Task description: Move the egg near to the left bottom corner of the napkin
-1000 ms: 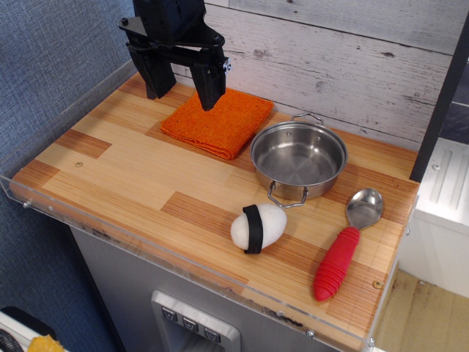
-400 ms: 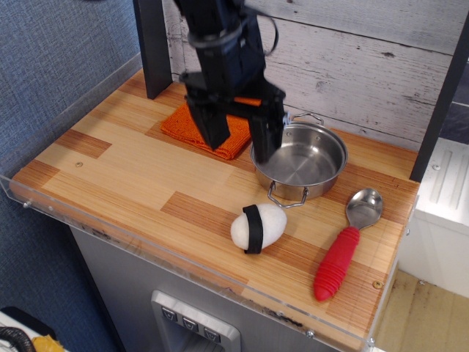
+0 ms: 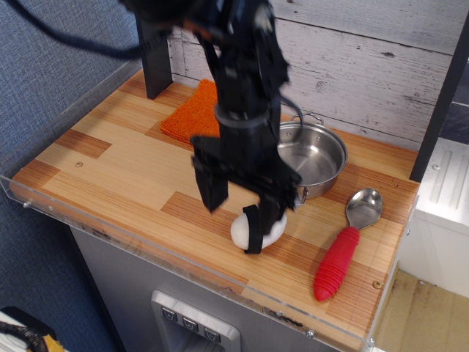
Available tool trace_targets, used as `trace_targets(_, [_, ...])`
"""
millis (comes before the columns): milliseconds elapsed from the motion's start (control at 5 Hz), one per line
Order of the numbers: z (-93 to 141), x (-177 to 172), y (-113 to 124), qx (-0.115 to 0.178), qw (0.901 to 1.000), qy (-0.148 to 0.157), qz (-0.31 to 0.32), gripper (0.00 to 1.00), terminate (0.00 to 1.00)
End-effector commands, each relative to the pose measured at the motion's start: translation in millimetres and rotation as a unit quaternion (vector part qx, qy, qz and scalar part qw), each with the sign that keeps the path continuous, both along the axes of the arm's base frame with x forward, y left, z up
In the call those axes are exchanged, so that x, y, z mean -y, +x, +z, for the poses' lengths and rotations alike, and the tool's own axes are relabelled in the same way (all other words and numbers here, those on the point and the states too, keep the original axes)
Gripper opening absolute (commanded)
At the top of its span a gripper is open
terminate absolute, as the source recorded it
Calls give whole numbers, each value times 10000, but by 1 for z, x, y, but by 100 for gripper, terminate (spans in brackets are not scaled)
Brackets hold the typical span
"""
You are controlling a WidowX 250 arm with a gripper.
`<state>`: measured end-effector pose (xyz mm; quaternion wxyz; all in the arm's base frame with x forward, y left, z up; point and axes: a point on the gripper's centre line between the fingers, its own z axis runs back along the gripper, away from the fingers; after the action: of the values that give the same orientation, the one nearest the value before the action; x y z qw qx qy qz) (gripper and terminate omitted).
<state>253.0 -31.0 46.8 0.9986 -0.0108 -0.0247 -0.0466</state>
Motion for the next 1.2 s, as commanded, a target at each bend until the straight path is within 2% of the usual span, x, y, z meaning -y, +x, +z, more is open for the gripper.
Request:
trace_targets(0, [-11,9,4,402,9992,-27,-7,100,0])
trace_targets(400, [-29,12,7,323,9995,31,44,100,0])
trace_targets(600, [-33,10,7,298,9995,-15,74,0,0])
trace_targets(800, [-18,9,6,376,9993,7,17,0,0])
trace_targets(1000, [28,10,7,687,9962,-444,-293,0,0])
